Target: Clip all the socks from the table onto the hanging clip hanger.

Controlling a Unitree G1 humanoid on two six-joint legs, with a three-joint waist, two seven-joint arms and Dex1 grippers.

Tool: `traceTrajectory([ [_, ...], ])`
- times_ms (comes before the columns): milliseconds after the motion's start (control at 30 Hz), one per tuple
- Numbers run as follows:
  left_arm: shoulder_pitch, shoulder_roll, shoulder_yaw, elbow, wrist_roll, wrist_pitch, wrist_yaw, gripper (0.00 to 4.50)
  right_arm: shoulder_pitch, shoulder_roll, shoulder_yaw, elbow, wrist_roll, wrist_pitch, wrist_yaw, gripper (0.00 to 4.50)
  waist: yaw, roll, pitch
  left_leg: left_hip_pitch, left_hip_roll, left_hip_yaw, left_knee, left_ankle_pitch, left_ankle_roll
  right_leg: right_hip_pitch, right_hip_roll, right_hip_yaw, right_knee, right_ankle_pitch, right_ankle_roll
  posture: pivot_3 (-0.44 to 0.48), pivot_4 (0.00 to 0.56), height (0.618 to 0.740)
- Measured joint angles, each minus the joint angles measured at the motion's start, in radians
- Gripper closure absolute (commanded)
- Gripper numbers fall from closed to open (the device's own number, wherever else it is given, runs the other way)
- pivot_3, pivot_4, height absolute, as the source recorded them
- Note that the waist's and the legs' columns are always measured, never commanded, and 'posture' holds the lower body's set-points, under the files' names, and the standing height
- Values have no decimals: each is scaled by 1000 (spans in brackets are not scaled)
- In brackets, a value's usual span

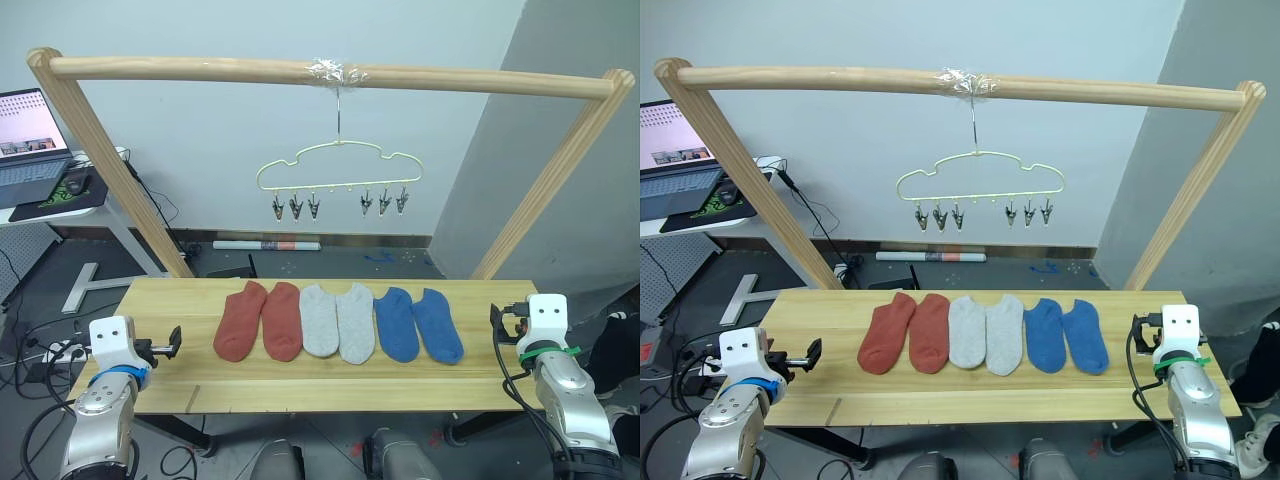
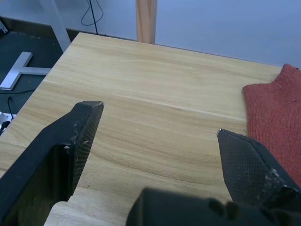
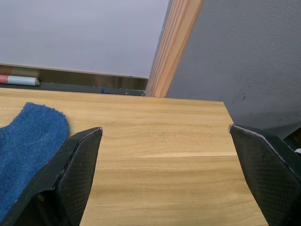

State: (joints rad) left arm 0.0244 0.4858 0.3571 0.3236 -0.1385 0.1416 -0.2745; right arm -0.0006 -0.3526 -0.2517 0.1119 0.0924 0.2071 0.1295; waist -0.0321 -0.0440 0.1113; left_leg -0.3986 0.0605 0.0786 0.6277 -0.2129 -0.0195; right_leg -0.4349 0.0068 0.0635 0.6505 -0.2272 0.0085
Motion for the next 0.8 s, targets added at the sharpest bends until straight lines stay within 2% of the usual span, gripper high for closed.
traceTrajectory([
  [800, 6, 0, 4, -8, -20, 1, 5, 35, 0, 0, -1, -2, 0, -1, -3, 0, 0, 0, 0, 1, 1, 1, 0, 0, 0, 0, 1, 1, 1, 0, 0, 34, 117, 740],
])
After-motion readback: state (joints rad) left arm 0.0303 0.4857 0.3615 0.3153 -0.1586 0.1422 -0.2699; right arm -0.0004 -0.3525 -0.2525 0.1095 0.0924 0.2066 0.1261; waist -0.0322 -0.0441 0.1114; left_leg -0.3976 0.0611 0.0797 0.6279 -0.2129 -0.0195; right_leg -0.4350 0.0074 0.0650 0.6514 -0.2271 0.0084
